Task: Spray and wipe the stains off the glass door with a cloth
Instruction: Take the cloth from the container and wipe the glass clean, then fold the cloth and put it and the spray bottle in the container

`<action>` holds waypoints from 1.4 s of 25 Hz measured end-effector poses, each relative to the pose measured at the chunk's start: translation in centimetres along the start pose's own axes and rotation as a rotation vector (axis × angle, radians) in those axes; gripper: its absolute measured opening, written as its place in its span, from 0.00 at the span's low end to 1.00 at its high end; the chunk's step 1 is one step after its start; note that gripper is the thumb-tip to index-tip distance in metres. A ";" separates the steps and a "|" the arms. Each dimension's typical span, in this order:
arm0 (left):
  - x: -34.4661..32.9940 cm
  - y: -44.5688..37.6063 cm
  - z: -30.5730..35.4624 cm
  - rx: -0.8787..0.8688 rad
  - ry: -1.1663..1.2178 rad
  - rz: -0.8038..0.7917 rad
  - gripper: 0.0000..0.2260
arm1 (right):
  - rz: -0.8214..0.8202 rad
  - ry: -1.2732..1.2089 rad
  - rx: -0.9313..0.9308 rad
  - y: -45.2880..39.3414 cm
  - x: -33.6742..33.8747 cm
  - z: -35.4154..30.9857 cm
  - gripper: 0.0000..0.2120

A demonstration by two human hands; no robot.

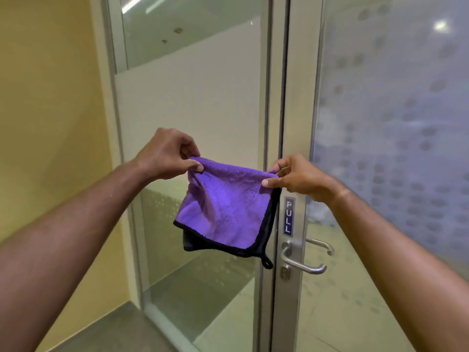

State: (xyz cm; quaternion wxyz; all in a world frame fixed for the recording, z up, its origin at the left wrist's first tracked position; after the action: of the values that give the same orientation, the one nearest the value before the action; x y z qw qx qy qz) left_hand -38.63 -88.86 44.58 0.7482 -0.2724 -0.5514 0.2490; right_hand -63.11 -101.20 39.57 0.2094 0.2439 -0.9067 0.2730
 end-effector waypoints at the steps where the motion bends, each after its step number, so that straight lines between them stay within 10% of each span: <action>1: 1.2 1.2 -1.5 0.024 -0.012 0.001 0.12 | -0.031 -0.002 0.015 -0.4 -1.9 -0.9 0.07; 17: 22.0 25.0 -19.6 0.485 -0.273 0.089 0.08 | -0.634 -0.117 0.190 -2.6 -35.2 -14.7 0.09; 35: 33.1 42.9 -19.4 0.934 -0.562 0.199 0.08 | -1.195 0.024 0.527 1.8 -54.7 -26.7 0.05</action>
State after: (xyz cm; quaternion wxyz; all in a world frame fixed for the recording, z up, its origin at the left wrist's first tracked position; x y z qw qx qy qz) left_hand -14.26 -37.92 33.39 0.5862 0.1147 -0.5324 0.5998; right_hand -14.08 -65.97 31.20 0.2686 0.7461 -0.5151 0.3253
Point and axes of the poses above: each hand's wrist, its own y-axis away from the middle knuckle, its own x-axis out of the back of the hand, z = x × y, the point moved 4 cm from there along -y, towards the middle knuckle, and after that the axes turned 3 degrees about x, right-handed, at the moved point
